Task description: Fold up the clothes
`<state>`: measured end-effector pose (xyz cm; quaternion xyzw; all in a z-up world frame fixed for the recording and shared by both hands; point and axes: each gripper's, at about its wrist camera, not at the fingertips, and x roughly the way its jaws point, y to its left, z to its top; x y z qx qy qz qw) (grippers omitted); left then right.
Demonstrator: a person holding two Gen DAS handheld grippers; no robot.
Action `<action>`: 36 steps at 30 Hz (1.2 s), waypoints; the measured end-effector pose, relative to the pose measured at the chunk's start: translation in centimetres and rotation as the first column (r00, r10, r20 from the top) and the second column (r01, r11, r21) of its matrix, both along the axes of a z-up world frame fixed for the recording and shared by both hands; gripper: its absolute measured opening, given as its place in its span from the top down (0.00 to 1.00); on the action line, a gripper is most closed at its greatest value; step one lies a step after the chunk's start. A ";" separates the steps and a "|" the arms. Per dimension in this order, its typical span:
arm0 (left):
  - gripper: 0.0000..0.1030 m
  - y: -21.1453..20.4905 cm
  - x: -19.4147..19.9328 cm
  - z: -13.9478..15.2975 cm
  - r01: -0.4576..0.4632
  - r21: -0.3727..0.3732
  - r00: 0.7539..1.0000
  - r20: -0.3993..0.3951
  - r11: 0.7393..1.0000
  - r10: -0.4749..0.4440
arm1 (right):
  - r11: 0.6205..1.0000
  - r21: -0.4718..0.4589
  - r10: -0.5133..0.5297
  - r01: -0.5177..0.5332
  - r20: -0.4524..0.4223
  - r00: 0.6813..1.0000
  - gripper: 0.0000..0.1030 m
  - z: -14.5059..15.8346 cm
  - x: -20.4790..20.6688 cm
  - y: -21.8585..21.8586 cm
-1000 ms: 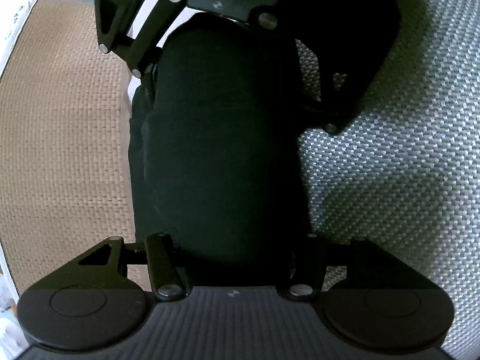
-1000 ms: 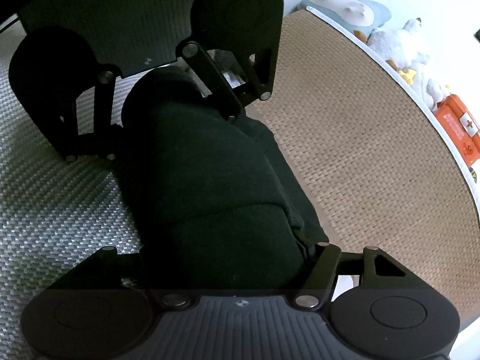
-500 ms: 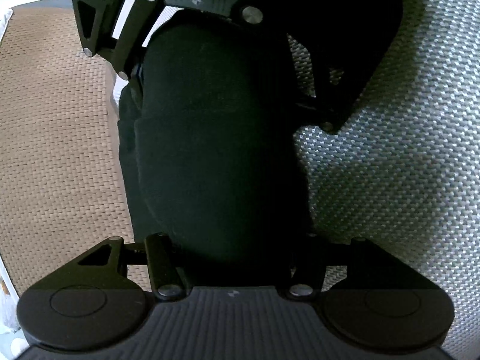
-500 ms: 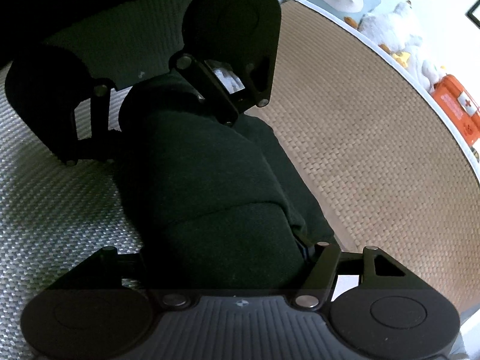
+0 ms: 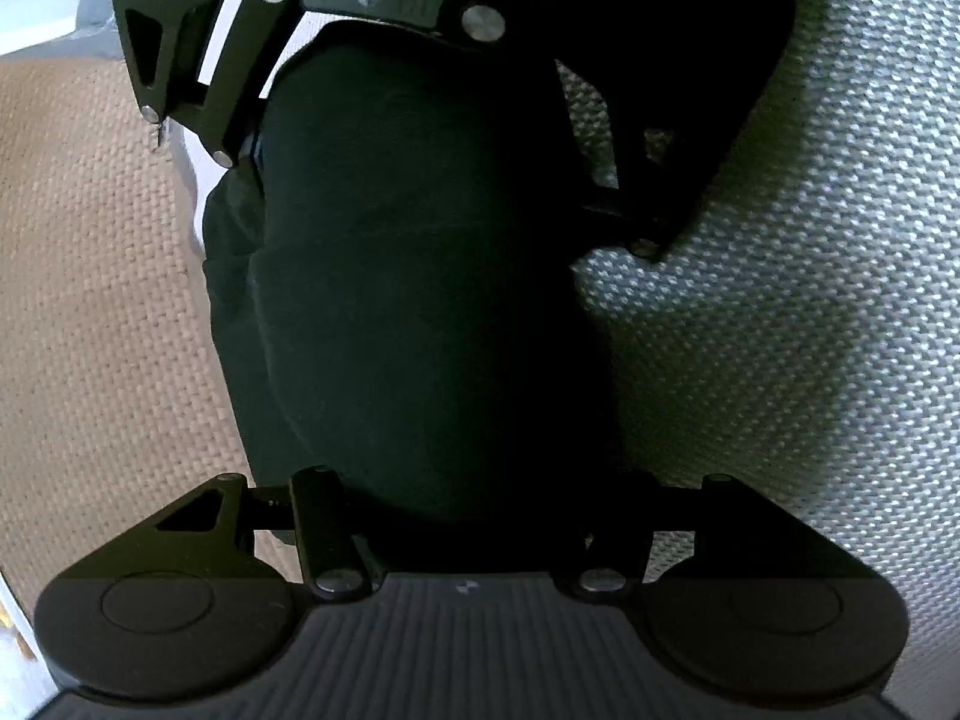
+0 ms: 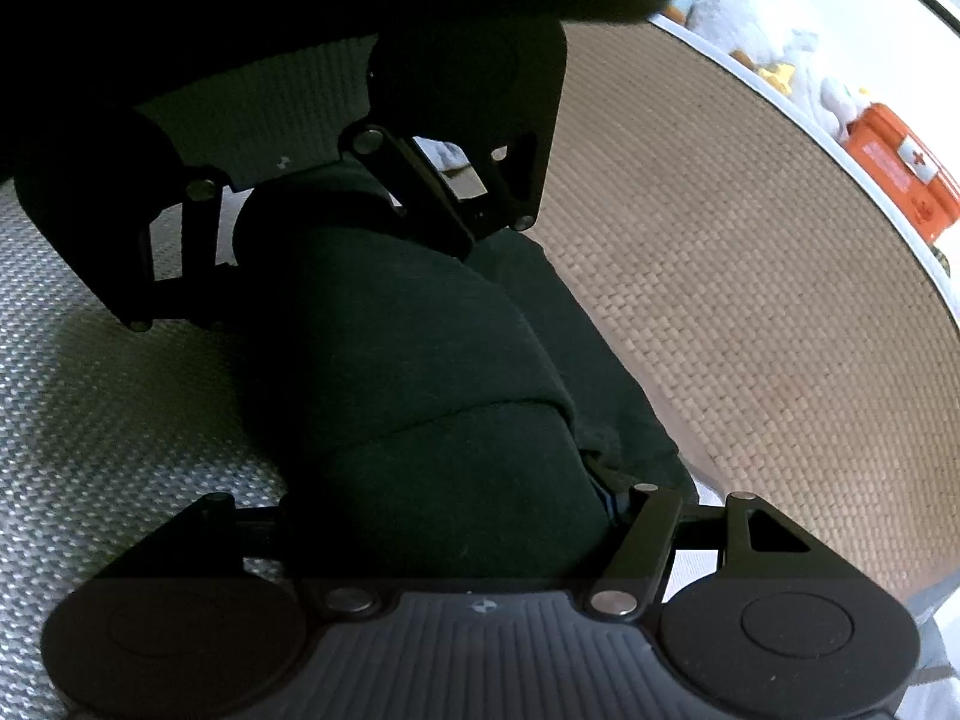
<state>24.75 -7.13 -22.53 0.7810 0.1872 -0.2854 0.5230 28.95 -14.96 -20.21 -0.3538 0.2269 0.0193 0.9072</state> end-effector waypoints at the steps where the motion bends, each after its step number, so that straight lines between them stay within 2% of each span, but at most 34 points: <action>1: 0.42 -0.3 0.3 -0.2 0.005 0.000 1.000 -0.001 1.000 -0.005 | 1.000 0.001 -0.005 0.005 0.000 1.000 0.33 0.1 0.1 -0.2; 7: 0.42 -1.3 1.7 -0.8 0.029 -0.014 1.000 -0.002 0.999 -0.029 | 0.999 -0.009 -0.033 0.033 0.003 0.999 0.33 -0.2 0.0 -1.2; 15: 0.42 -0.1 1.8 -0.7 0.041 -0.054 0.999 0.012 0.998 -0.040 | 0.998 -0.048 -0.048 0.048 0.005 0.999 0.33 -0.6 -0.1 -0.9; 22: 0.42 1.2 4.3 -0.6 0.047 -0.096 0.999 0.032 0.994 -0.044 | 0.996 -0.082 -0.043 0.044 0.019 0.999 0.33 -0.7 0.5 -0.9; 26: 0.42 1.4 0.9 0.7 0.014 -0.163 0.998 0.057 0.987 -0.005 | 0.993 -0.108 -0.036 0.039 0.033 0.999 0.33 -0.8 1.2 -1.0; 28: 0.42 0.8 3.9 1.3 0.002 -0.200 0.998 0.064 0.980 0.011 | 0.993 -0.114 -0.036 0.040 0.033 0.999 0.33 -0.8 1.8 -1.4; 30: 0.42 -1.4 5.8 0.7 0.008 -0.224 0.997 0.074 0.974 0.008 | 0.991 -0.125 -0.036 0.040 0.034 0.999 0.33 -0.8 2.3 -1.6; 36: 0.43 -2.4 7.6 -1.3 0.021 -0.253 0.996 0.095 0.967 0.003 | 0.989 -0.146 -0.031 0.036 0.033 0.999 0.34 -1.1 3.4 -2.0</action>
